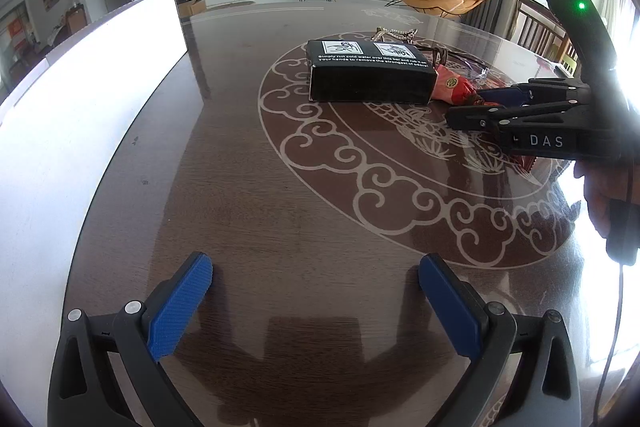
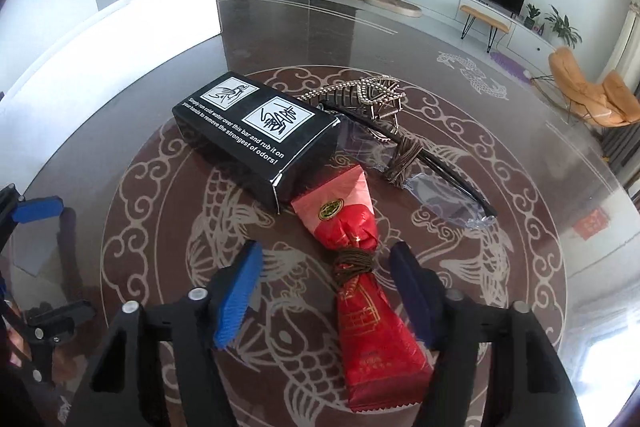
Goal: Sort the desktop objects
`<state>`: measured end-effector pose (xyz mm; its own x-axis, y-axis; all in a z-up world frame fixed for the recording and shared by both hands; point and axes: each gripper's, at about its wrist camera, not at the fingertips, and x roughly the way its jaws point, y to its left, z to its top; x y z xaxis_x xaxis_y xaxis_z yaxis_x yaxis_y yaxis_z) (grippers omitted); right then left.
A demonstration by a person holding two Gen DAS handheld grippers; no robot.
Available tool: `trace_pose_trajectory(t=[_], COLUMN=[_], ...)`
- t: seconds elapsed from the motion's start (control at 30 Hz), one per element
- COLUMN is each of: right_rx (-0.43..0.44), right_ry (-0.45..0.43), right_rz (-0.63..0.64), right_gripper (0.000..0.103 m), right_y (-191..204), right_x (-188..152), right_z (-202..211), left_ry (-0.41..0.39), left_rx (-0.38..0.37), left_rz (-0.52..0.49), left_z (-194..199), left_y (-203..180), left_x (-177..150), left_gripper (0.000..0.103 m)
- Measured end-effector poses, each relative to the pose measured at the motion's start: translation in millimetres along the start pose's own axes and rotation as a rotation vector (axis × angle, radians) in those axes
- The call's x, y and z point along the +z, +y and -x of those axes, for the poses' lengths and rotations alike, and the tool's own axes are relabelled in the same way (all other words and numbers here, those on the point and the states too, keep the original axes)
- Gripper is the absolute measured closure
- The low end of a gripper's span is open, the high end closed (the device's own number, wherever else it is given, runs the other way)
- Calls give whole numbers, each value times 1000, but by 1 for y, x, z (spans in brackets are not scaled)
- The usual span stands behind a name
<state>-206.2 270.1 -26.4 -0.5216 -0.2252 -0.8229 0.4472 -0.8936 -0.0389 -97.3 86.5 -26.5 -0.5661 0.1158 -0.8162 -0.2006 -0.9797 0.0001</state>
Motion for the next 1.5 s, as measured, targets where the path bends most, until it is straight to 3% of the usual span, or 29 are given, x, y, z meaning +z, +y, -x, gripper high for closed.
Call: trace_pose_trajectory(t=[0.13, 0.37, 0.57, 0.6, 0.7, 0.8, 0.93, 1.03, 1.23, 1.33, 1.4, 1.5], right_rx=[-7, -97, -163, -160, -145, -147, -152, -108, -116, -115, -115, -115], right_ry=[-17, -48, -51, -46, -48, -37, -28, -16, -10, -10, -10, -10], right_rz=[-26, -174, -166, -177, -201, -165, -181, -231, -223, -223, -223, -223], right_gripper=[73, 74, 73, 68, 30, 24, 4, 0, 0, 0, 0, 0], right_y=[11, 5, 0, -4, -12, -11, -16, -26, -24, -25, -25, -25], right_x=[-20, -84, -107, -106, -101, -99, -97, -98, -98, -98, -98, -98], right_z=[12, 55, 74, 74, 71, 64, 57, 55, 59, 59, 59, 59], left_ry=[0, 0, 0, 0, 0, 0, 0, 0, 6, 43, 78, 59], left_rx=[0, 0, 1, 1, 1, 1, 1, 1, -6, -79, -76, -80], left_rz=[0, 0, 1, 1, 1, 1, 1, 0, -12, -157, -236, -322], left_z=[0, 0, 0, 0, 0, 0, 0, 0, -1, -10, -17, -21], left_y=[0, 0, 0, 0, 0, 0, 0, 0, 0, -3, -2, -2], left_x=[0, 0, 0, -1, 0, -1, 0, 0, 4, 20, 39, 75], left_gripper=[0, 0, 0, 0, 0, 0, 0, 0, 0, 0, 0, 0])
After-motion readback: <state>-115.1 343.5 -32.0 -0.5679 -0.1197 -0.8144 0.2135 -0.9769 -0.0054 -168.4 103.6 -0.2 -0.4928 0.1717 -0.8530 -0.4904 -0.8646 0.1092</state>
